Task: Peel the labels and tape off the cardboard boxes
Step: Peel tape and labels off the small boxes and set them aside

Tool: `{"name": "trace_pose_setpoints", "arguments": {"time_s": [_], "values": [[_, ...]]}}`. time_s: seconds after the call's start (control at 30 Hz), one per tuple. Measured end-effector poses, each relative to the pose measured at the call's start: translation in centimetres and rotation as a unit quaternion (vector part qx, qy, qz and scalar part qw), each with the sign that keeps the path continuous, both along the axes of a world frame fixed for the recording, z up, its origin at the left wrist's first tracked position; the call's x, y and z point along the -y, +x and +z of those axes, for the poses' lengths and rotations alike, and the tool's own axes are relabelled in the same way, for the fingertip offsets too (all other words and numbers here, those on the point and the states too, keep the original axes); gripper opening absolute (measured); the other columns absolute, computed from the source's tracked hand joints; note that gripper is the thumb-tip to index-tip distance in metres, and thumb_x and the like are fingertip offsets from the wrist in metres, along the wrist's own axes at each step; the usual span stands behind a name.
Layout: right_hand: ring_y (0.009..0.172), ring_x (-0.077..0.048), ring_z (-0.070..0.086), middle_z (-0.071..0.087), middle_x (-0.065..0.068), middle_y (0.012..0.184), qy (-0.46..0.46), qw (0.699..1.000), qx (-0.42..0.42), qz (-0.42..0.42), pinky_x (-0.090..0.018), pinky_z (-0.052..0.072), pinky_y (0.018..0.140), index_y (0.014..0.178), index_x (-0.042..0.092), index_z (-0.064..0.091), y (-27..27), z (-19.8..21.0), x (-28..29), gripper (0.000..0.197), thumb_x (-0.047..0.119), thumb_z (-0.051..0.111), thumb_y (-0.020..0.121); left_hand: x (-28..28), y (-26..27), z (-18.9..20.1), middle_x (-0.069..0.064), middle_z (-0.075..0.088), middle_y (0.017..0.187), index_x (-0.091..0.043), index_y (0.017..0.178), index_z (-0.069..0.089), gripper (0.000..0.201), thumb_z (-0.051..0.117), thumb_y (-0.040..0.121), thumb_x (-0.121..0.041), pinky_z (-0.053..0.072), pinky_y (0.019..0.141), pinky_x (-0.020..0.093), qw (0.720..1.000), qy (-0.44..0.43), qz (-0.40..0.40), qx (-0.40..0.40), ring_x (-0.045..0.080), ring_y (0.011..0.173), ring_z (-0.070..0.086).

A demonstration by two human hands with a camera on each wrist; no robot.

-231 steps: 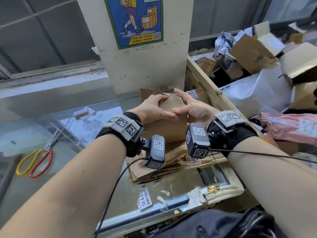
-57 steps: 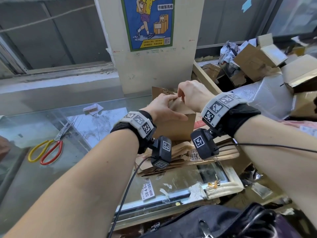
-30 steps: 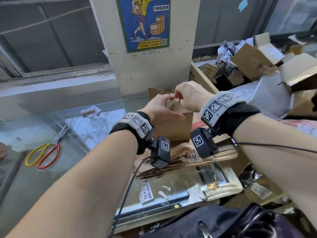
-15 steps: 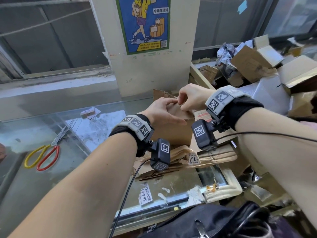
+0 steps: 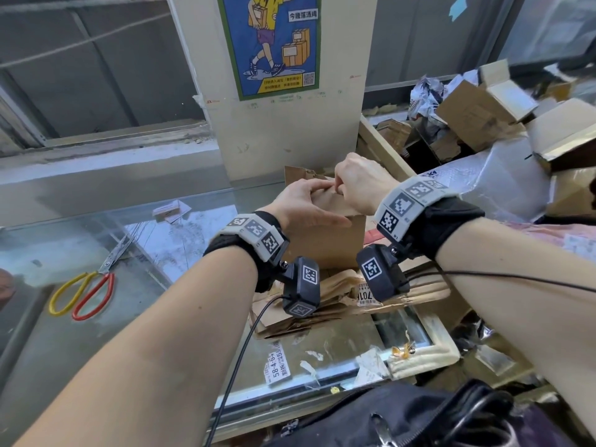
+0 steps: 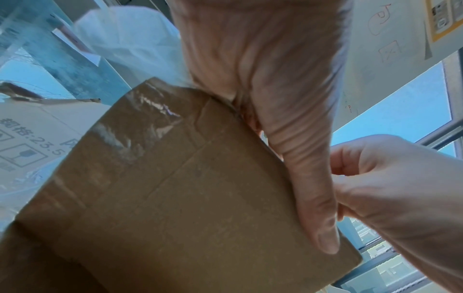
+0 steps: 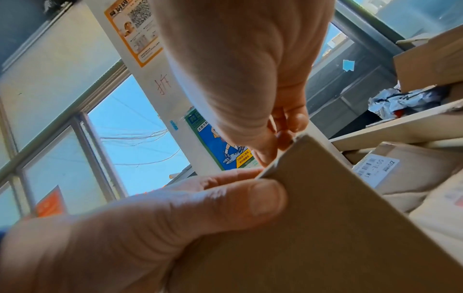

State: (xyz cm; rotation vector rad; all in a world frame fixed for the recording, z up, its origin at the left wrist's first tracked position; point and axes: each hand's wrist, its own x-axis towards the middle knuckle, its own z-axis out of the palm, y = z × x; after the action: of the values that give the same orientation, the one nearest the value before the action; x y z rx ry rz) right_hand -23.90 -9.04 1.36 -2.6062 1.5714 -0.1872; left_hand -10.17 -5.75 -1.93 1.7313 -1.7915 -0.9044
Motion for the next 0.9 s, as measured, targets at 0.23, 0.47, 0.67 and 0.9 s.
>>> {"name": "trace_pose_setpoints", "arguments": {"time_s": [0.23, 0.47, 0.67, 0.9], "values": [[0.105, -0.024, 0.058, 0.065, -0.008, 0.11, 0.073, 0.995, 0.064, -0.001, -0.031, 0.044, 0.087, 0.088, 0.011, 0.07, -0.7, 0.7, 0.3, 0.018, 0.007, 0.052, 0.091, 0.0, -0.1, -0.1, -0.007, 0.049, 0.118, -0.031, 0.132, 0.054, 0.079, 0.089, 0.062, -0.037, 0.042, 0.093, 0.024, 1.0, -0.003, -0.002, -0.006, 0.01, 0.107, 0.048], [0.077, -0.007, 0.057, 0.066, 0.0, 0.087, 0.141, 0.979, 0.143, 0.023, -0.011, 0.041, 0.062, 0.088, 0.01, 0.072, -2.1, 1.0, 0.6, 0.01, 0.012, 0.062, 0.089, 0.2, 0.1, -0.3, -0.008, 0.052, 0.121, -0.033, 0.129, 0.056, 0.075, 0.088, 0.062, -0.041, 0.041, 0.092, 0.022, 1.0, -0.009, -0.009, -0.004, 0.01, 0.111, 0.05], [0.09, -0.017, 0.058, 0.057, -0.005, 0.099, 0.087, 0.97, 0.226, -0.001, -0.029, 0.049, 0.084, 0.112, 0.021, 0.066, -1.7, -1.1, 0.7, 0.03, 0.022, 0.07, 0.083, 0.7, 0.5, -0.5, -0.006, 0.053, 0.125, -0.032, 0.132, 0.053, 0.078, 0.086, 0.063, -0.045, 0.043, 0.1, 0.027, 1.0, -0.006, 0.01, 0.001, 0.011, 0.113, 0.051], [0.1, -0.021, 0.057, 0.048, -0.002, 0.104, 0.038, 0.976, 0.21, -0.033, -0.041, 0.046, 0.095, 0.085, 0.021, 0.075, -0.9, -2.0, 0.6, 0.008, 0.024, 0.068, 0.086, 0.7, 0.7, -0.6, -0.008, 0.058, 0.119, -0.033, 0.128, 0.057, 0.07, 0.086, 0.065, -0.042, 0.046, 0.091, 0.022, 1.0, -0.008, 0.001, -0.013, 0.009, 0.108, 0.055]]}}
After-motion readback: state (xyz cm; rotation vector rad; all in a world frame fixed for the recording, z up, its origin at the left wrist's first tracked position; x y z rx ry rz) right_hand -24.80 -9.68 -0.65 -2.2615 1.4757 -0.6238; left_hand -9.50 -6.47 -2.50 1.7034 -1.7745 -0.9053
